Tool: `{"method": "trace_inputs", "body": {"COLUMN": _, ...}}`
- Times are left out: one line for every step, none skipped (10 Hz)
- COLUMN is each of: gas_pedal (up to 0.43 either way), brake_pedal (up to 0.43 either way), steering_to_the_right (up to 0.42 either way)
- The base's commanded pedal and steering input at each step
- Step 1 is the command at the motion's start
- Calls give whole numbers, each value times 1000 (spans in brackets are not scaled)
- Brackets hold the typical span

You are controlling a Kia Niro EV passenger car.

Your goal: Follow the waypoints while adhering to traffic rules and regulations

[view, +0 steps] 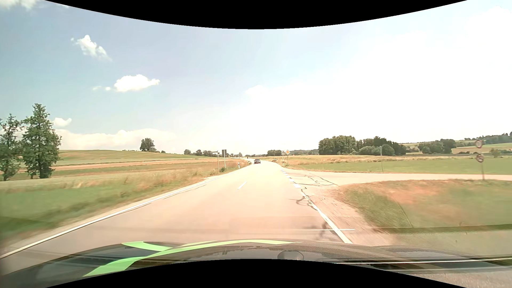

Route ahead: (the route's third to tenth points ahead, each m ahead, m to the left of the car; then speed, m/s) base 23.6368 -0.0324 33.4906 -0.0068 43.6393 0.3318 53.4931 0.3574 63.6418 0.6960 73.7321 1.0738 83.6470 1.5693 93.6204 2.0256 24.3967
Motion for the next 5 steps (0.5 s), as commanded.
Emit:
{"method": "trace_inputs", "body": {"gas_pedal": 287, "brake_pedal": 0, "steering_to_the_right": -2}}
{"method": "trace_inputs", "body": {"gas_pedal": 287, "brake_pedal": 0, "steering_to_the_right": -3}}
{"method": "trace_inputs", "body": {"gas_pedal": 287, "brake_pedal": 0, "steering_to_the_right": -5}}
{"method": "trace_inputs", "body": {"gas_pedal": 287, "brake_pedal": 0, "steering_to_the_right": -5}}
{"method": "trace_inputs", "body": {"gas_pedal": 287, "brake_pedal": 0, "steering_to_the_right": -5}}
